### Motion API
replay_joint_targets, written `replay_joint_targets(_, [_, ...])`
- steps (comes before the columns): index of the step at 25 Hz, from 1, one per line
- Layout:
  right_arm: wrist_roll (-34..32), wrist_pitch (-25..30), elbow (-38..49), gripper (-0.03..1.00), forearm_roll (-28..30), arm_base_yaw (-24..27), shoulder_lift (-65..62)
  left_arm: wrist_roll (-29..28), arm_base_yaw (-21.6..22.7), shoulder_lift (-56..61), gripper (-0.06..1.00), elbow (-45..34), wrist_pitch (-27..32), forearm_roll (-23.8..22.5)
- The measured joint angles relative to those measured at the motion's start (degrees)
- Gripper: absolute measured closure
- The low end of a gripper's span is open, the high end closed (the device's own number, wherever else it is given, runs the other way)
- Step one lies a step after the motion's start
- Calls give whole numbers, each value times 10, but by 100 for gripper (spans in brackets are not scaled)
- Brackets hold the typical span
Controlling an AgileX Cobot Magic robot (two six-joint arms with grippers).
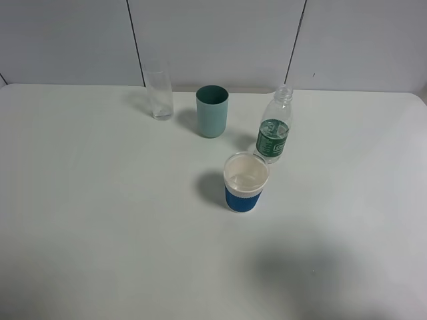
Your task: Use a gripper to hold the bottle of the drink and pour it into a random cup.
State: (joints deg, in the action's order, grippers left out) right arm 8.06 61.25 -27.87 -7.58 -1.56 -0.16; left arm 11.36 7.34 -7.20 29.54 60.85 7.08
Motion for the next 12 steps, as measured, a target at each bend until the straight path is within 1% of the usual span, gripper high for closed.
replay_joint_targets(4, [-27, 0, 0, -2, -3, 0, 0, 0, 0, 0, -5, 0, 0, 0])
replay_joint_targets(12, [-33, 0, 0, -2, -4, 0, 0, 0, 0, 0, -5, 0, 0, 0])
